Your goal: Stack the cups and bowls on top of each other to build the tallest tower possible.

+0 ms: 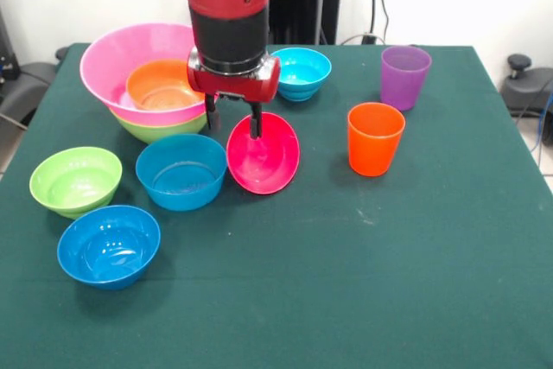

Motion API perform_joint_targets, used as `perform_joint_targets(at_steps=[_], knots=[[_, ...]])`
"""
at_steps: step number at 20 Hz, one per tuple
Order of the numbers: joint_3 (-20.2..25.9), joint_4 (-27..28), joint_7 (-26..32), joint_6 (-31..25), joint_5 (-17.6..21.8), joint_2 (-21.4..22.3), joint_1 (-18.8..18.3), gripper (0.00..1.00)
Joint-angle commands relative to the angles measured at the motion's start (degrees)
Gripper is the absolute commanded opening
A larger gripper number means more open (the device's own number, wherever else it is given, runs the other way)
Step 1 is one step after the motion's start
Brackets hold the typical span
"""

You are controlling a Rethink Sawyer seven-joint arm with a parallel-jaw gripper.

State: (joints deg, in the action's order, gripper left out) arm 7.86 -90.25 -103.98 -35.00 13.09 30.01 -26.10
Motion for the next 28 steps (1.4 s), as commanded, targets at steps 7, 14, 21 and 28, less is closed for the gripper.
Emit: perform_joint_targets(at_steps=[7,14,21,28], knots=[[5.51,1.94,7.63,-1.78,6.32,-4.06,-1.44,1.00],[5.07,-0.46,5.49,-2.52,5.94,-3.34,-1.14,1.00],[4.51,-6.37,-0.15,2.43,5.04,-3.47,0.46,1.00],[3.86,-7.46,-1.45,2.71,4.75,-3.29,1.36,1.00]])
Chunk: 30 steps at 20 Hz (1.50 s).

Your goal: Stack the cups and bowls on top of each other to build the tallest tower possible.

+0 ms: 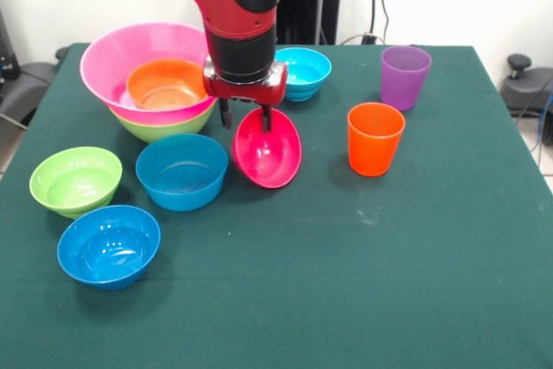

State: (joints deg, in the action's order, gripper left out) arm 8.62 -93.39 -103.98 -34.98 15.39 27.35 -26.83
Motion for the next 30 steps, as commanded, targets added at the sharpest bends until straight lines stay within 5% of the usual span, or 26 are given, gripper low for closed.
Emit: perform_joint_targets(at_steps=[1,7,8,20,26,30], knots=[[3.07,-4.31,-1.44,2.64,2.46,-0.53,2.16,1.00],[3.72,-3.77,-0.12,2.75,2.79,-0.78,2.17,1.00],[3.68,-3.86,-0.34,2.90,2.59,-0.76,2.14,0.00],[-5.31,-2.37,-10.41,14.71,5.69,2.47,12.13,0.00],[-12.73,-4.23,-13.04,0.33,-0.03,16.00,20.59,0.00],[-12.71,-1.75,-9.49,-10.24,-2.71,20.84,21.41,0.00]])
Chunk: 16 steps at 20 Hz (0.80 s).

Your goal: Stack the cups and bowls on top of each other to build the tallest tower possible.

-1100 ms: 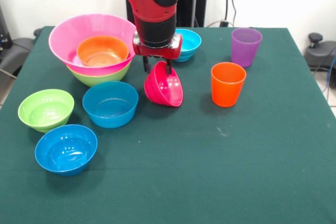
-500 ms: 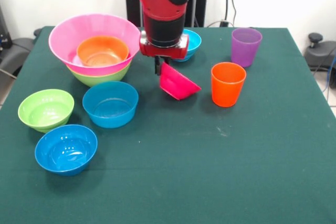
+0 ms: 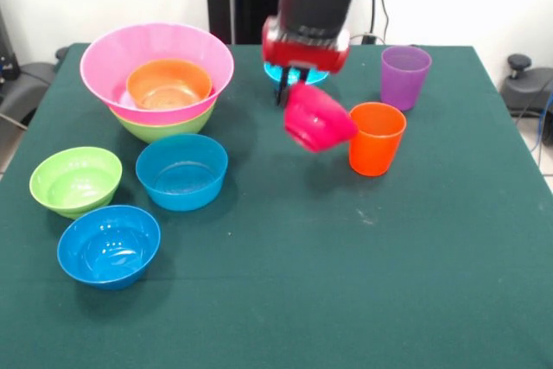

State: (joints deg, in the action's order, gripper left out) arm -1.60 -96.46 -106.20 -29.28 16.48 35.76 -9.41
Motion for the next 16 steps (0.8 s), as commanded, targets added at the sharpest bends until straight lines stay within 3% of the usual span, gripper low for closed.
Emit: perform_joint_targets(at_steps=[1,7,16], knots=[[-1.34,1.58,-6.00,-17.32,-4.98,13.14,3.05,0.00],[1.10,3.30,-0.96,-22.52,-6.82,14.92,0.49,0.00],[3.73,1.98,7.09,-19.41,-5.41,16.88,-6.77,0.00]])
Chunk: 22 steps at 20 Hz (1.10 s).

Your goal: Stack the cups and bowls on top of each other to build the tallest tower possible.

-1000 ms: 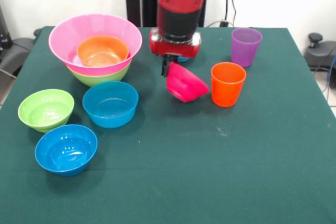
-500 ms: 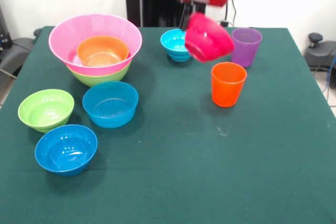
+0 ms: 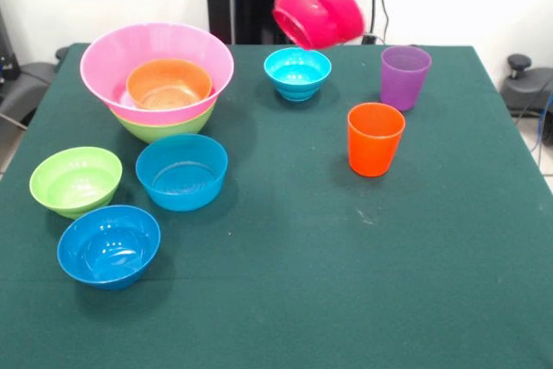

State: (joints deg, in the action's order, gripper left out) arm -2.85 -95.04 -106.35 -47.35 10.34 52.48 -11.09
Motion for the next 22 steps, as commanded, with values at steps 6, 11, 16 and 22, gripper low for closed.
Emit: perform_joint_targets(at_steps=[6,11,16,22], knots=[[8.92,1.34,12.54,-1.30,1.37,-0.82,-11.38,0.00],[12.06,0.28,14.24,0.08,1.92,-2.43,-16.09,0.00],[14.68,-1.77,14.11,1.53,2.89,-3.17,-19.37,0.00],[15.88,-5.17,10.92,4.21,3.98,-2.96,-20.31,0.00]])
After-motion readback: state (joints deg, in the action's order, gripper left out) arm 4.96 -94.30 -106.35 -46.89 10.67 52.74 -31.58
